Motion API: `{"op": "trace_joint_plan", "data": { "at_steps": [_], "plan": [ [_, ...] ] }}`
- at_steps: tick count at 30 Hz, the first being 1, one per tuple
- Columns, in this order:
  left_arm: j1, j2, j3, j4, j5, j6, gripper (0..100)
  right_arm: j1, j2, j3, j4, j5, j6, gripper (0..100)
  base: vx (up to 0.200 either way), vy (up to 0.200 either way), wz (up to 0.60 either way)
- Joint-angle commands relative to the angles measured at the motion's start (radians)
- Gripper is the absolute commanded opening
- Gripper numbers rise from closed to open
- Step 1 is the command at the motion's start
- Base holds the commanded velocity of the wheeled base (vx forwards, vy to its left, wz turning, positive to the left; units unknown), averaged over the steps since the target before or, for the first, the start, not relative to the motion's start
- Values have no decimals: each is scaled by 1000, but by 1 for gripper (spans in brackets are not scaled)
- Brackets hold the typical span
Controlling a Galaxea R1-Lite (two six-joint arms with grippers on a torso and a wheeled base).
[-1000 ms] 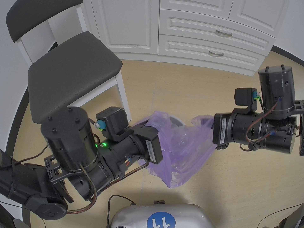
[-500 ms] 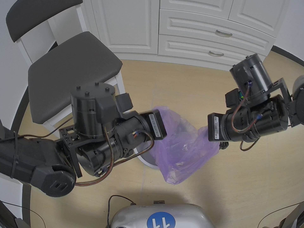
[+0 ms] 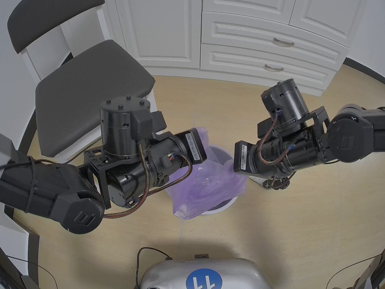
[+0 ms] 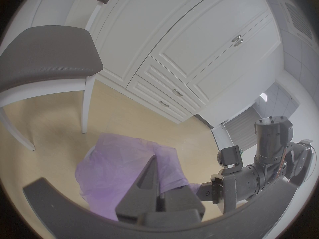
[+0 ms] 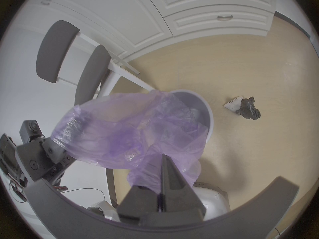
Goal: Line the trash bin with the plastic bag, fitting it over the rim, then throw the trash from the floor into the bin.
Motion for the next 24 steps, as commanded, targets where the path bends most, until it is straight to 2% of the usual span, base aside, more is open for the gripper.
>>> {"op": "trace_joint_plan", "data": {
  "at_steps": [1, 14, 24],
  "plan": [
    [6, 13, 2, 3, -12, 0, 0, -1, 46, -4, -2, 2, 1, 0, 0, 0, 0],
    [-1, 52, 5, 9, -26, 0, 0, -58, 157, -58, -2, 6, 2, 0, 0, 0, 0],
    [-3, 135, -16, 6, -26, 0, 0, -91, 244, -124, -2, 6, 35, 0, 0, 0, 0]
  ]
}}
